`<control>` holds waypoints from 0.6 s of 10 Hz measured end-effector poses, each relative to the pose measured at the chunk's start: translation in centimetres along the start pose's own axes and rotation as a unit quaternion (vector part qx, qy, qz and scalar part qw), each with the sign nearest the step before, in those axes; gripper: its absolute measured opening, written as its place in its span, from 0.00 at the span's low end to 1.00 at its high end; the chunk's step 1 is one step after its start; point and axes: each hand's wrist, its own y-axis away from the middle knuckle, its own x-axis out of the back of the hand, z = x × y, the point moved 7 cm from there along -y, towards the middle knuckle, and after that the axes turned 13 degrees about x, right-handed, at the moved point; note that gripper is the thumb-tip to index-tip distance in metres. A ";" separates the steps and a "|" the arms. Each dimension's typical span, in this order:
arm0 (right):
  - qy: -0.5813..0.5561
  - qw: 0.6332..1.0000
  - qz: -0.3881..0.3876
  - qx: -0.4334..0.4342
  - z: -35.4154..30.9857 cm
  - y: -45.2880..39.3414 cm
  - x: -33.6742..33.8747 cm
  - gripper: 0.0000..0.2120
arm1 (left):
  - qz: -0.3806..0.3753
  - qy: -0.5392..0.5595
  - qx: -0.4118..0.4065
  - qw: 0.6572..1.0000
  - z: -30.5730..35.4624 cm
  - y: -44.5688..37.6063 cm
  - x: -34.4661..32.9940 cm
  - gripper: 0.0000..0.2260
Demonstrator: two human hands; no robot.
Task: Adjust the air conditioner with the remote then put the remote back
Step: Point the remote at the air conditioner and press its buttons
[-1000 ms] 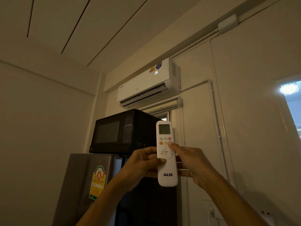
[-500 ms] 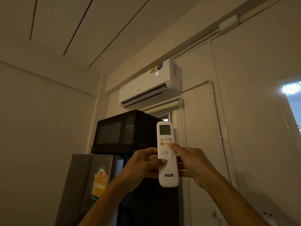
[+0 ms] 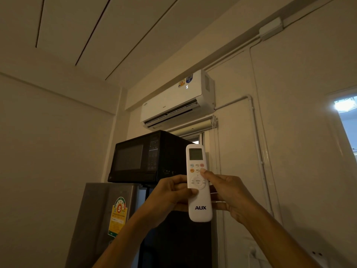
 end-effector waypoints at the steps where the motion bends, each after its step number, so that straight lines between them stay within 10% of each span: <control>1: 0.001 1.000 0.000 0.003 0.0 0.1 0.1 0.09 | 0.000 0.000 0.000 1.000 -0.1 0.0 -0.1 0.11; 6: 0.000 1.000 -0.001 0.005 -0.2 0.3 0.4 0.10 | -0.002 -0.006 -0.003 1.000 0.1 0.1 -0.5 0.10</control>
